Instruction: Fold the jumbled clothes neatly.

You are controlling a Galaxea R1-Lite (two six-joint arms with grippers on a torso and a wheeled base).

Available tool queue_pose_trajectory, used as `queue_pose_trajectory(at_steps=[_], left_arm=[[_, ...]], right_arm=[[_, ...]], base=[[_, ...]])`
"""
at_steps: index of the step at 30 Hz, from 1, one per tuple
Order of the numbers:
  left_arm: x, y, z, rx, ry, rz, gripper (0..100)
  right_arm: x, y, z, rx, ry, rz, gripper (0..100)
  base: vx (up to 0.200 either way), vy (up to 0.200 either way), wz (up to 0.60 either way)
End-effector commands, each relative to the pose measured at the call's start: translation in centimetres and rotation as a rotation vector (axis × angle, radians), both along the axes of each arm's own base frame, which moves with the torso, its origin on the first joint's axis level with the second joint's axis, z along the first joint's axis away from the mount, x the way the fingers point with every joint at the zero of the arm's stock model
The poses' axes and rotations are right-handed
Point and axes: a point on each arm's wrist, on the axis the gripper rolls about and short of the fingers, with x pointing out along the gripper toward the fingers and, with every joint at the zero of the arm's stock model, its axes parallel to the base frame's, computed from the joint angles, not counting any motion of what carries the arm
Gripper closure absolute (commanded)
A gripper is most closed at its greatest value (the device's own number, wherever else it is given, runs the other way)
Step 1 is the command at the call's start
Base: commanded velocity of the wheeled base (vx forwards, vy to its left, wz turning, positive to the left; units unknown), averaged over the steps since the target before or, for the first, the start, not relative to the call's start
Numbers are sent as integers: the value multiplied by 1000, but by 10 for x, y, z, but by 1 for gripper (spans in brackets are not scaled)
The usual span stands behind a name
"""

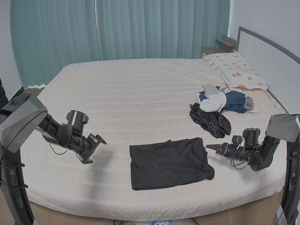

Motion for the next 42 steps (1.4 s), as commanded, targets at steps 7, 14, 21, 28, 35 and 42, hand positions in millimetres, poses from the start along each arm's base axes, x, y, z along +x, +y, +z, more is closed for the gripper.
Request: queue_pose_trajectory(at_steps=[7, 14, 21, 28, 35, 42], left_arm=[[0, 0, -1, 11, 1, 7, 0], [0, -1, -2, 17, 2, 9, 0], [0, -1, -2, 17, 2, 9, 0], [0, -1, -2, 18, 2, 8, 0], [0, -1, -2, 17, 3, 9, 0], [0, -1, -2, 18, 2, 8, 0]], right_arm=[[70, 49, -32, 116, -13, -171, 0], [73, 55, -34, 121, -21, -157, 0], [79, 55, -33, 139, -33, -178, 100], [83, 49, -32, 146, -42, -212, 100], [88, 40, -34, 162, -39, -242, 100], [88, 39, -36, 158, -33, -251, 100]], base=[[0, 0, 0], [0, 0, 0], [0, 0, 0], [0, 0, 0], [0, 0, 0], [0, 0, 0]])
